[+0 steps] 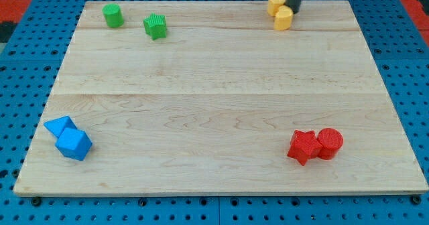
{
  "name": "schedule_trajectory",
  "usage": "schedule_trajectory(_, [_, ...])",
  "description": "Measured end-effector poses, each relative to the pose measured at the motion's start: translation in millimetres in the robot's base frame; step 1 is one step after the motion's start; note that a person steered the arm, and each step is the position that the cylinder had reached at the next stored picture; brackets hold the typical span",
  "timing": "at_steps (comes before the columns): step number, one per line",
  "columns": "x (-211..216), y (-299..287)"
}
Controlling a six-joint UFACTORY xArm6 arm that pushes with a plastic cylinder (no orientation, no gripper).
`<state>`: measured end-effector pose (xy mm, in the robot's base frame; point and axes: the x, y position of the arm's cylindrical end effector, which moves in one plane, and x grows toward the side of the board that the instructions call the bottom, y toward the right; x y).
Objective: Separate the red star from the red circle
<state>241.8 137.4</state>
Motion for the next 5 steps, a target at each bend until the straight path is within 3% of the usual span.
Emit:
schedule_trajectory(2, [111.5, -22.3])
schedule_trajectory(3, [158.2, 31.0])
schedule_trajectory(5, [302.3, 121.0])
